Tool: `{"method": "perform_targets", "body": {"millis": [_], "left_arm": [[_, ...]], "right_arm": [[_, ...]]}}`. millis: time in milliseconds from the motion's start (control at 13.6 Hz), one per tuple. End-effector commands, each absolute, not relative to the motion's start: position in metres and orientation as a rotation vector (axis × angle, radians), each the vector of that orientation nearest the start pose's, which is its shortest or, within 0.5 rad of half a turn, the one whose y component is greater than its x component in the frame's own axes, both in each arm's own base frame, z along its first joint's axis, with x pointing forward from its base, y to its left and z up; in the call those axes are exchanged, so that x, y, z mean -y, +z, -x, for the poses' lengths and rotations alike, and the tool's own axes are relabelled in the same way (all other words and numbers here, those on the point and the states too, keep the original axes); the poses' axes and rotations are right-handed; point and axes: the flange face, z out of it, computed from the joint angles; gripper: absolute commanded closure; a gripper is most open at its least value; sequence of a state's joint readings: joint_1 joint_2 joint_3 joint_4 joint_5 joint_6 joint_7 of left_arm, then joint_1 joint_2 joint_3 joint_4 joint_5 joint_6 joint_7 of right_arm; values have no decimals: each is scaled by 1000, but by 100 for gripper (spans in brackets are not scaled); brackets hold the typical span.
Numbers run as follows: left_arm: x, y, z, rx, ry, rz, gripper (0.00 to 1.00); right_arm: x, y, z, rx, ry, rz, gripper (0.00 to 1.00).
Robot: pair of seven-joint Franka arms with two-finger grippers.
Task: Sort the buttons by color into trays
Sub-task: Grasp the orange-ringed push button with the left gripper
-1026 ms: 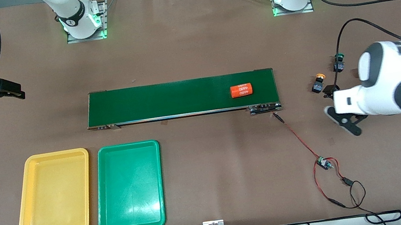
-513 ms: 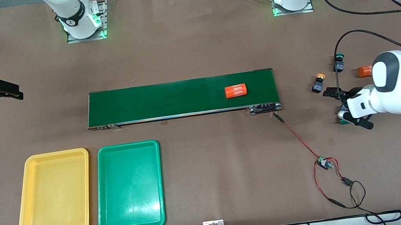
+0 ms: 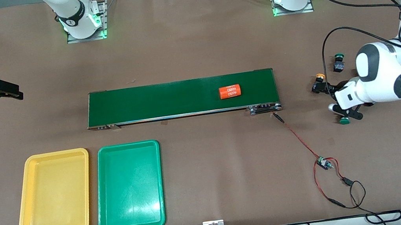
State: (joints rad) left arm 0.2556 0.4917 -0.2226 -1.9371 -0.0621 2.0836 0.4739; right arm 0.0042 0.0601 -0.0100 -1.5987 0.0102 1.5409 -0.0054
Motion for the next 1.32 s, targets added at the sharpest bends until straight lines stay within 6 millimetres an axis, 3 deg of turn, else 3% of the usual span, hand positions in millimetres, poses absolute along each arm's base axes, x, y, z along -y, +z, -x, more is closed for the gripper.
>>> {"method": "perform_targets", "body": {"millis": [0, 220, 586, 733, 806, 879, 953, 1246], "left_arm": [[-18, 211, -548, -616, 412, 3278, 0], [-15, 196, -524, -606, 344, 3264, 0], [-24, 182, -515, -570, 334, 3271, 1], [-23, 178, -514, -570, 348, 3273, 14], [-23, 178, -514, -576, 351, 3273, 29], [-22, 176, -514, -578, 355, 3273, 51], [-22, 173, -513, -577, 359, 3275, 54], [-21, 176, -514, -585, 355, 3272, 79]], "right_arm": [[1, 577, -565, -12, 178, 3134, 0], [1, 578, -564, -12, 176, 3134, 0], [1, 578, -564, -15, 178, 3134, 0], [1, 577, -565, -12, 180, 3134, 0], [1, 578, -564, -12, 178, 3134, 0], [1, 578, -564, -12, 178, 3134, 0], [1, 577, -565, -12, 180, 3132, 0], [1, 578, -564, -17, 178, 3132, 0]]}}
